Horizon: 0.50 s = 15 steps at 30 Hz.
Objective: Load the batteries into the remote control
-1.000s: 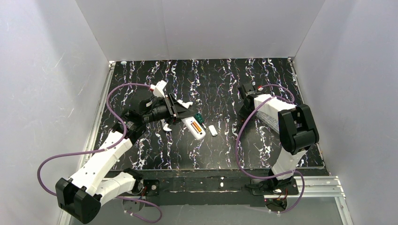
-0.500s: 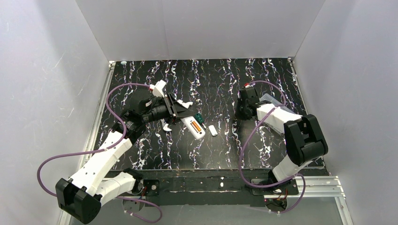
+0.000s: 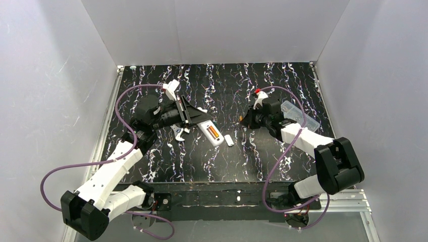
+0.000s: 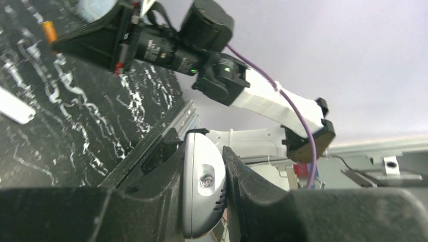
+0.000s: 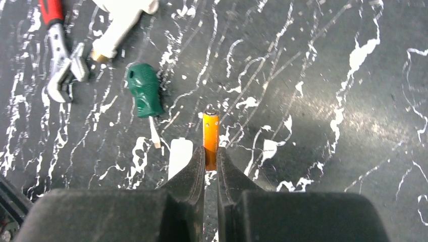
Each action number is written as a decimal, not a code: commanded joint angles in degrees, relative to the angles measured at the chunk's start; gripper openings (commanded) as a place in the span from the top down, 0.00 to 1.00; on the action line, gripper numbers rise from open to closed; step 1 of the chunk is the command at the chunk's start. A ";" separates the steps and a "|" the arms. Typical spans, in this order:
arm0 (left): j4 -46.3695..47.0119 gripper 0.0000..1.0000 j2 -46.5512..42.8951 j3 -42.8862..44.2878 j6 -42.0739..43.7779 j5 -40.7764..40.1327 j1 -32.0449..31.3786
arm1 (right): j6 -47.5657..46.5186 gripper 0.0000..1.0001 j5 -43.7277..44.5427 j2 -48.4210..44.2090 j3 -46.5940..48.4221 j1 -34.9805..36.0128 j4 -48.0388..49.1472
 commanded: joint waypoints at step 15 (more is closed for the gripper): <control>-17.02 1.00 -9.21 17.93 38.80 23.16 0.07 | -4.71 0.99 -6.43 -5.82 -1.86 0.31 8.61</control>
